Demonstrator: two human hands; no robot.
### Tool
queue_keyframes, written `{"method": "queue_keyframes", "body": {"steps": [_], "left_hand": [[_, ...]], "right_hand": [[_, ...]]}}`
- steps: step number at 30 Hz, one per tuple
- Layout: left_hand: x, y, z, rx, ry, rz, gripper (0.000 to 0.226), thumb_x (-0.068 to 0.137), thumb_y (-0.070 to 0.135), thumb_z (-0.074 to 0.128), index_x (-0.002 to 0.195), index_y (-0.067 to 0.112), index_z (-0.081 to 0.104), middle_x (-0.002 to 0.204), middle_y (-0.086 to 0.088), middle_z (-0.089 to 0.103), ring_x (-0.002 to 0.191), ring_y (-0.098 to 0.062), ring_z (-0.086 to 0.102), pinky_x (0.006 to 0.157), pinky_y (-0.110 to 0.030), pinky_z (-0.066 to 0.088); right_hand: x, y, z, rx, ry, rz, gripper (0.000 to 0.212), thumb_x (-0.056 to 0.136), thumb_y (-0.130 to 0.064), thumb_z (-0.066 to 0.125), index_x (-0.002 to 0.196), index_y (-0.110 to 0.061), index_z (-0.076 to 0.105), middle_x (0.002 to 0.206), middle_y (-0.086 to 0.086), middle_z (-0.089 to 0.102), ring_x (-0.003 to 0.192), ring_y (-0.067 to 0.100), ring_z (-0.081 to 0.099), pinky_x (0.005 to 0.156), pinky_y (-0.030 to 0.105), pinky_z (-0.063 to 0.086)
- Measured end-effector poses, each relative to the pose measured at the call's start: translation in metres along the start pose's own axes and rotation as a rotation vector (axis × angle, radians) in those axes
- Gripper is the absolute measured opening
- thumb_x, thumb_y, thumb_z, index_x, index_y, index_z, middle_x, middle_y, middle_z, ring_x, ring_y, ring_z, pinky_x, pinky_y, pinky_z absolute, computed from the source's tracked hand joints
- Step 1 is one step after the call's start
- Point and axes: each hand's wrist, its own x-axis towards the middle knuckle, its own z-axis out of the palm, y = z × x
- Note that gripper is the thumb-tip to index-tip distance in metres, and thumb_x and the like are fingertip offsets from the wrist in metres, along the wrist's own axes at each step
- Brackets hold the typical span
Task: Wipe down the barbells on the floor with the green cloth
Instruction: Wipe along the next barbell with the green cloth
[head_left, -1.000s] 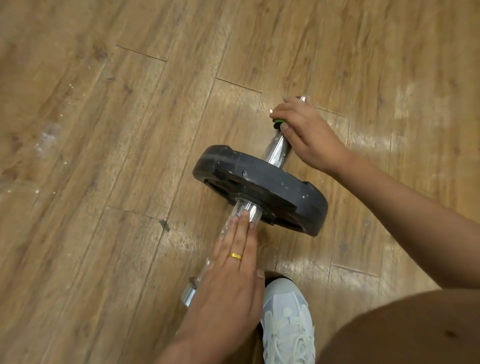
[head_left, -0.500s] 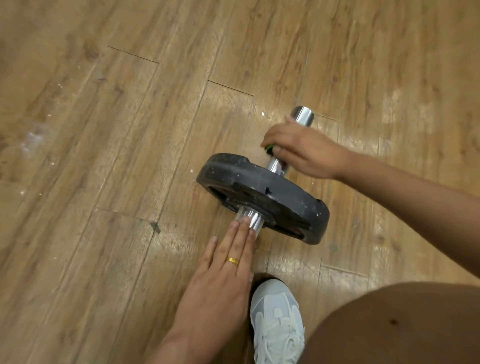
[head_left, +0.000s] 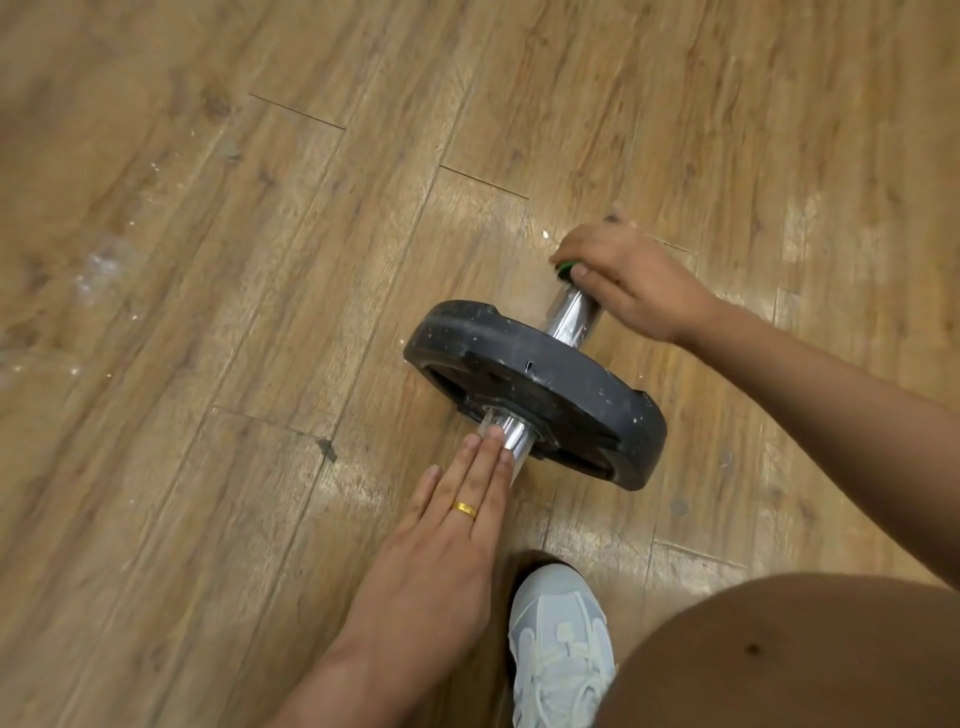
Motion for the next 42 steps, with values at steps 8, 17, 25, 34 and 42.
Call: {"method": "queue_keyframes", "body": {"steps": [8,17,25,34,42], "left_hand": [[0.004,-0.019,-0.013,0.000,-0.050,-0.015,0.080,0.077,0.000,0.052,0.154,0.000,0.031,0.164,-0.016,0.024,0.149,-0.029,0.025,0.111,-0.051,0.039],[0.000,-0.054,-0.038,0.036,-0.091,-0.097,0.094,0.079,-0.008,0.035,0.161,0.012,-0.007,0.169,-0.006,-0.012,0.155,-0.017,-0.006,0.125,-0.034,-0.002],[0.005,-0.072,-0.065,-0.046,-0.238,-0.300,0.090,0.058,0.002,-0.021,0.140,0.024,-0.049,0.147,0.008,-0.056,0.135,-0.005,-0.050,0.112,-0.024,-0.026],[0.001,-0.087,-0.042,0.105,0.090,-0.389,0.073,0.084,-0.006,0.019,0.157,-0.003,0.020,0.165,-0.022,0.014,0.152,-0.035,0.018,0.121,-0.049,0.026],[0.006,-0.116,-0.037,0.236,0.074,-0.468,0.064,0.106,0.028,0.027,0.158,-0.002,0.007,0.166,-0.022,0.001,0.156,-0.033,0.004,0.125,-0.049,0.020]], "right_hand": [[0.007,-0.001,0.006,0.005,-0.059,-0.172,0.033,0.107,-0.019,0.038,0.129,-0.008,0.060,0.127,0.006,0.060,0.128,0.020,0.051,0.121,0.051,0.018],[0.041,-0.008,0.027,0.039,0.142,-0.230,0.035,0.106,-0.015,0.039,0.131,0.000,0.058,0.130,0.012,0.059,0.131,0.027,0.047,0.115,0.049,0.030],[0.098,-0.029,0.039,0.039,0.144,-0.262,0.033,0.107,-0.016,0.039,0.129,-0.002,0.059,0.126,0.011,0.059,0.128,0.026,0.050,0.116,0.055,0.024],[0.142,-0.059,0.057,0.104,0.283,-0.285,0.028,0.106,-0.010,0.042,0.126,-0.001,0.060,0.124,0.011,0.060,0.124,0.026,0.052,0.117,0.055,0.025],[0.185,-0.066,0.052,0.103,0.335,-0.213,0.028,0.106,-0.009,0.042,0.125,0.000,0.061,0.120,0.014,0.062,0.119,0.030,0.054,0.110,0.057,0.032]]}}
